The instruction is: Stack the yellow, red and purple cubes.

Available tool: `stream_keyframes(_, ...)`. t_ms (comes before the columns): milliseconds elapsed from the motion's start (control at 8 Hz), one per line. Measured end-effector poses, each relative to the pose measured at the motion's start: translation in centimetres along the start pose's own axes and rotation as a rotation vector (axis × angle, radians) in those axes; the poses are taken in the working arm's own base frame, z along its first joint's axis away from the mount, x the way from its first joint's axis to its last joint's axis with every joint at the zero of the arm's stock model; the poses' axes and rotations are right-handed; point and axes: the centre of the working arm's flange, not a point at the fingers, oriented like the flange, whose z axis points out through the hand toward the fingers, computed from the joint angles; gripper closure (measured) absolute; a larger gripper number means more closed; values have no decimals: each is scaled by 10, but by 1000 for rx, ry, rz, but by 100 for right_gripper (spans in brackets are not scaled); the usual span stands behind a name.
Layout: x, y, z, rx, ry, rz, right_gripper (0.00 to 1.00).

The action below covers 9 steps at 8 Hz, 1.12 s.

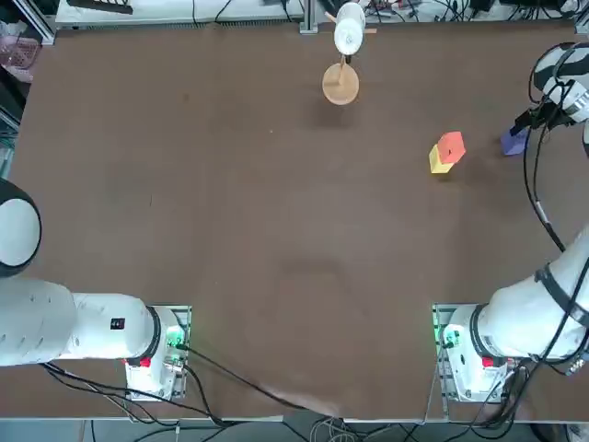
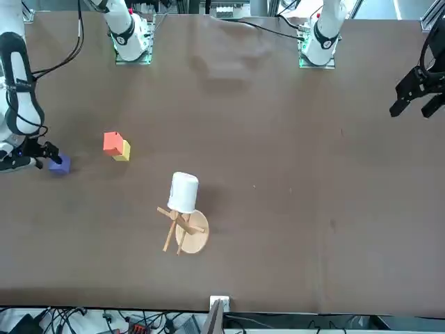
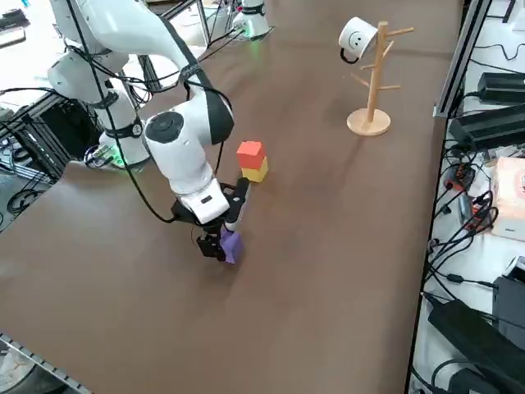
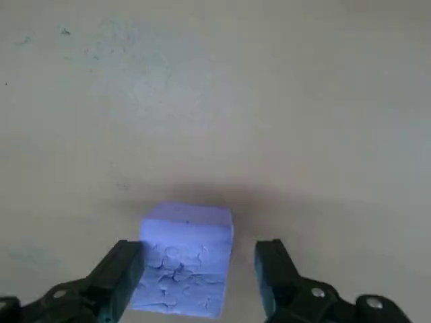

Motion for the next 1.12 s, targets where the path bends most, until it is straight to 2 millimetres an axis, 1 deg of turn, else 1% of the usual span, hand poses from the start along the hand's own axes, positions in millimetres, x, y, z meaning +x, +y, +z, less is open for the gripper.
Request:
stream_keyframes(250,-1,-2,2,15,-4,7,0)
stream_keyframes(875,-6,-6,24,47,-42,13,0)
stream_keyframes(1125,-8,-6,33,47,-55,10,4)
